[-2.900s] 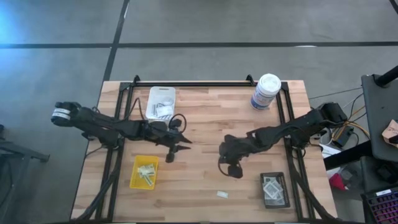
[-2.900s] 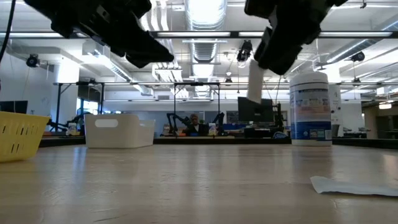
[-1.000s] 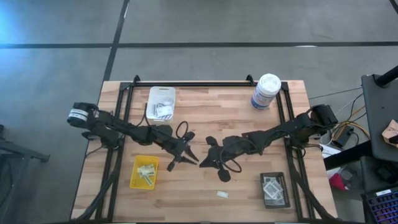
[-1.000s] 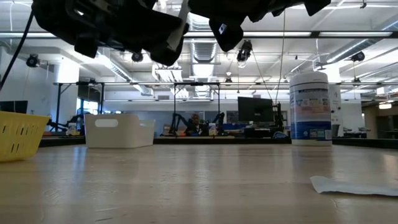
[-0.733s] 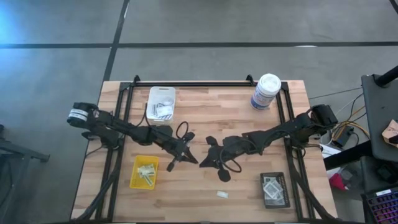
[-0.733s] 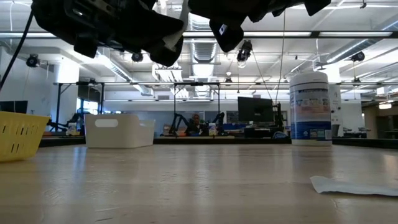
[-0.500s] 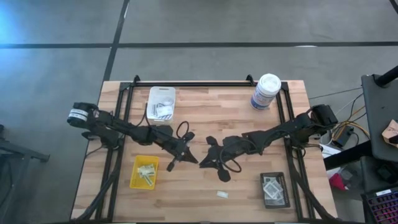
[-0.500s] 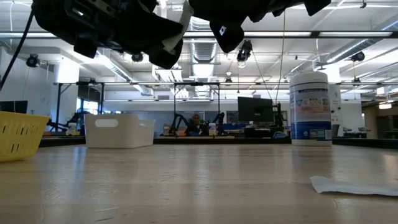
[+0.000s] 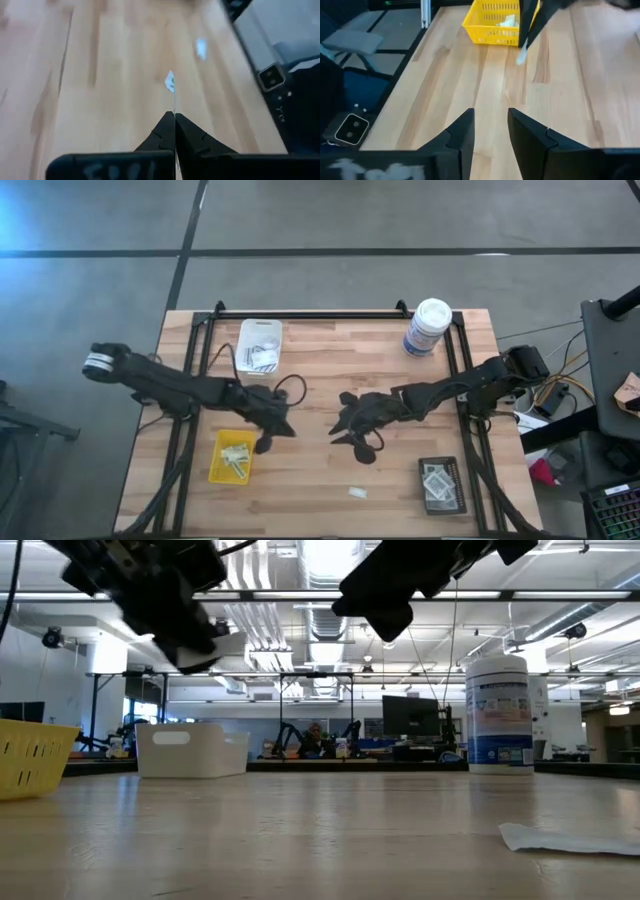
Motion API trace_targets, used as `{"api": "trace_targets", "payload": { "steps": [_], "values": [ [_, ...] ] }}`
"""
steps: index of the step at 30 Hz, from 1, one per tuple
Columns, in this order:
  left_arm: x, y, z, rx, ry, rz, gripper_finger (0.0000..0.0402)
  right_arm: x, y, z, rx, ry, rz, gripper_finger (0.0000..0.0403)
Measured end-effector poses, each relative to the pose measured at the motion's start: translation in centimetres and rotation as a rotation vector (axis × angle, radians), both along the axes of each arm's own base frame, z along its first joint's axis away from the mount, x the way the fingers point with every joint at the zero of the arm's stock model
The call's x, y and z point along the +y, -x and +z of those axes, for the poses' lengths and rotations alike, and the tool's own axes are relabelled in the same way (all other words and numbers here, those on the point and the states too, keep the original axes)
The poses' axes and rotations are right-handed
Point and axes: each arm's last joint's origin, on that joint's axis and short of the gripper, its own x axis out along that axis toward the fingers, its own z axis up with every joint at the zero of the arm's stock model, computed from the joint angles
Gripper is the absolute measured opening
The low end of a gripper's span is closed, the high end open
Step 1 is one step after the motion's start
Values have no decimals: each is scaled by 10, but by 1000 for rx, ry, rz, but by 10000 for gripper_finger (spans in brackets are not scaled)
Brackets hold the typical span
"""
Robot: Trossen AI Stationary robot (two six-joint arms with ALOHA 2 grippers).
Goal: Pick & Place First Aid Supplies
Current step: Put the green bandage into the yellow bin
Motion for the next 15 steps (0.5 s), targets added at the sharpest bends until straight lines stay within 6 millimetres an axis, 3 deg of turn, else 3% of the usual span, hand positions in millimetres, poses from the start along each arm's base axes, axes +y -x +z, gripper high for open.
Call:
{"api": "trace_targets", "payload": {
  "steps": [8, 15],
  "values": [
    [-22, 37, 19, 229, 56, 122, 0, -2, 1, -2, 17, 25, 8, 108],
    [-39, 64, 12, 489, 119, 227, 0, -3, 1, -3, 12, 61, 29, 94]
  ]
}}
